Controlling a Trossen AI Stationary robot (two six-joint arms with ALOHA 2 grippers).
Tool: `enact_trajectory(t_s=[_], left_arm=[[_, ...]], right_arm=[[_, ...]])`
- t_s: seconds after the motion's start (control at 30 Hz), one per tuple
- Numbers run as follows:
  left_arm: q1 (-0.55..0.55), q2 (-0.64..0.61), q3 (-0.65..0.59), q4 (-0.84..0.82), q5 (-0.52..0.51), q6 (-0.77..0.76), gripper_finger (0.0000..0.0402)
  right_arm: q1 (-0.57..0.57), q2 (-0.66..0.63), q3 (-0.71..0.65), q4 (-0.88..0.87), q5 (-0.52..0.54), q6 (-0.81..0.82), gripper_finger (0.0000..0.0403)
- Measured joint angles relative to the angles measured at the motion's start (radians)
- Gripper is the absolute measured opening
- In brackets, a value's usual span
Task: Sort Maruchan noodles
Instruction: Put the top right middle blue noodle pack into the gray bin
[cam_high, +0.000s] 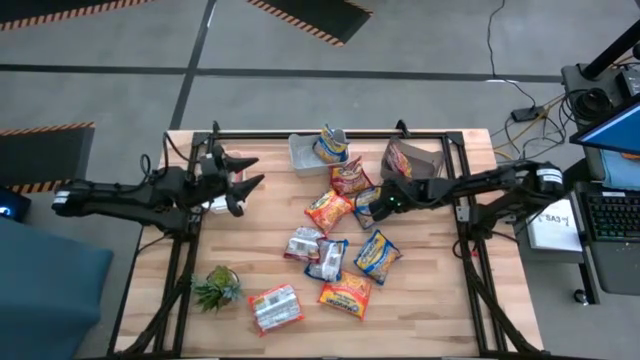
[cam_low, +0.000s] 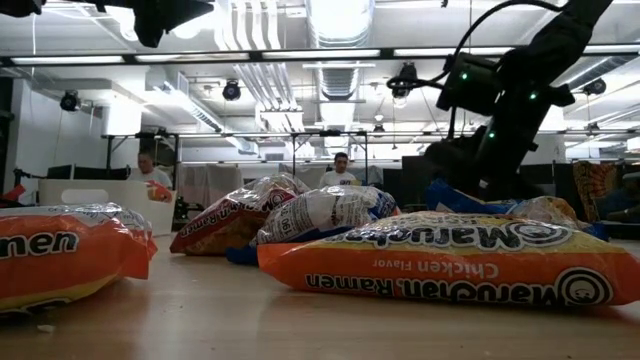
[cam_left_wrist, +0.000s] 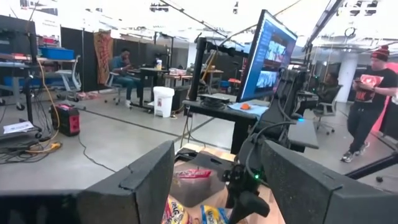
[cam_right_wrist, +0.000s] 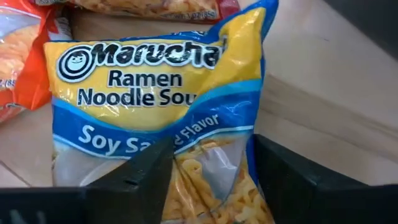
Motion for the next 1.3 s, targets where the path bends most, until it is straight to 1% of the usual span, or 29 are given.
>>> enact_trajectory(t_s=[0.1, 0.2, 0.27, 0.3, 0.47, 0.57, 0.67, 0.77, 0.83, 0.93, 1.0, 1.13, 1.23, 1.3], left_arm=[[0.000, 0.009, 0.000, -0.004, 0.000, 0.003, 0.0226], [0.000, 0.017, 0.000, -0.002, -0.006, 0.005, 0.0226], [0.000, 0.020, 0.000, -0.006, -0.045, 0.005, 0.0226], [0.000, 0.020, 0.000, -0.011, -0.071, 0.007, 0.0226], [0.000, 0.016, -0.002, -0.050, -0.199, 0.016, 0.0226], [0.000, 0.015, -0.011, -0.054, -0.208, 0.016, 0.0226], [0.000, 0.016, -0.026, -0.053, -0.208, 0.008, 0.0226], [0.000, 0.016, -0.043, -0.039, -0.208, -0.004, 0.0226], [0.000, 0.017, -0.061, 0.006, -0.208, -0.007, 0.0226], [0.000, 0.017, -0.077, 0.051, -0.208, -0.007, 0.0226], [0.000, 0.017, -0.078, 0.059, -0.208, -0.007, 0.0226], [0.000, 0.017, -0.078, 0.073, -0.208, -0.007, 0.0226], [0.000, 0.018, -0.078, 0.074, -0.208, -0.016, 0.0226], [0.000, 0.020, -0.078, 0.076, -0.207, -0.025, 0.0226]], right_arm=[[0.003, 0.014, 0.000, 0.024, 0.003, -0.006, 0.0145], [0.007, 0.003, 0.000, 0.034, 0.003, -0.022, 0.0072], [0.010, -0.018, -0.001, 0.035, 0.002, -0.044, 0.0029], [0.011, -0.035, -0.002, 0.033, -0.005, -0.052, 0.0023], [0.011, -0.156, -0.003, 0.034, -0.028, -0.053, 0.0016], [0.014, -0.245, -0.003, 0.046, -0.037, -0.063, 0.0015], [0.016, -0.317, -0.003, 0.106, -0.036, -0.078, 0.0015], [0.015, -0.355, -0.003, 0.223, -0.030, -0.114, 0.0014], [0.003, -0.357, -0.003, 0.332, -0.028, -0.145, 0.0014], [-0.029, -0.322, -0.003, 0.504, -0.013, -0.198, 0.0014], [-0.052, -0.279, 0.001, 0.586, 0.010, -0.233, 0.0014], [-0.106, -0.163, 0.087, 0.589, 0.073, -0.315, 0.0014], [-0.143, -0.060, 0.178, 0.587, 0.084, -0.400, 0.0017], [-0.160, 0.010, 0.247, 0.586, 0.081, -0.431, 0.0030]])
